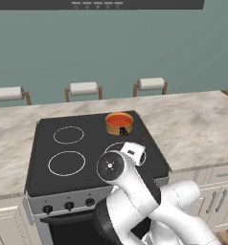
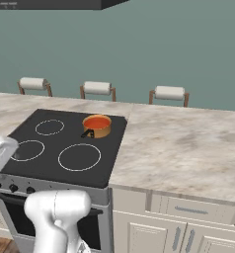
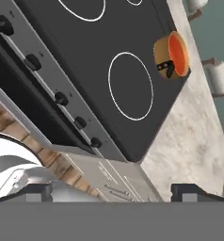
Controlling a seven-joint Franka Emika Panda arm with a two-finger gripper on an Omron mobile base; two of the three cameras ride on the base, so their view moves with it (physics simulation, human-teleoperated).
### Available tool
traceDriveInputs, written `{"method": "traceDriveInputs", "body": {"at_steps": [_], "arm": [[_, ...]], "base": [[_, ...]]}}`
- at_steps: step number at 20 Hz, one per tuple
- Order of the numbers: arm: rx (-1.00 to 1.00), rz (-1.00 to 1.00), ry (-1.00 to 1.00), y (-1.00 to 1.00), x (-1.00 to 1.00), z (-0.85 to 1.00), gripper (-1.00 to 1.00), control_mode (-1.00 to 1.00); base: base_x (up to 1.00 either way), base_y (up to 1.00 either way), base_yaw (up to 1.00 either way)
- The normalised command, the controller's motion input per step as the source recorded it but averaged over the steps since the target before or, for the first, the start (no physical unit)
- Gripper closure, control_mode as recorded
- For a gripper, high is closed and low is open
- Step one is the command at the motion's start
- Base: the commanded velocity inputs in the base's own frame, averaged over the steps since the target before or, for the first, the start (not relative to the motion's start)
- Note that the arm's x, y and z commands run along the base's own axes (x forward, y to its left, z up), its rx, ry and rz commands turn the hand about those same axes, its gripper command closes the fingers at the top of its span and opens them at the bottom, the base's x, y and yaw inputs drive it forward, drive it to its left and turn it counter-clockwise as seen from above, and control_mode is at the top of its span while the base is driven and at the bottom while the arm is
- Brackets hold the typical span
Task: Wait until the marinara sauce is simmered to a deep red color and then turn off the stove.
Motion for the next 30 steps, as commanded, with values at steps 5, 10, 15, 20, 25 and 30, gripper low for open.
{"method": "traceDriveInputs", "body": {"at_steps": [5, 10, 15, 20, 25, 30], "arm": [[-0.29, 0.27, -0.03, 0.58, -0.20, -0.41, -1.00, -1.00], [-0.29, 0.32, -0.08, 0.45, -0.29, -0.46, -1.00, -1.00], [-0.23, 0.31, -0.07, 0.27, -0.16, -0.47, -1.00, -1.00], [-0.18, 0.25, -0.02, 0.03, 0.00, -0.48, -1.00, -1.00], [-0.14, 0.12, -0.02, 0.01, 0.18, -0.32, -1.00, -1.00], [-0.05, 0.06, -0.06, 0.03, 0.24, -0.27, -1.00, -1.00]], "base": [[0.00, 0.00, 0.00], [0.00, 0.00, 0.00], [0.00, 0.00, 0.00], [0.00, 0.00, 0.00], [0.00, 0.00, 0.00], [0.00, 0.00, 0.00]]}}
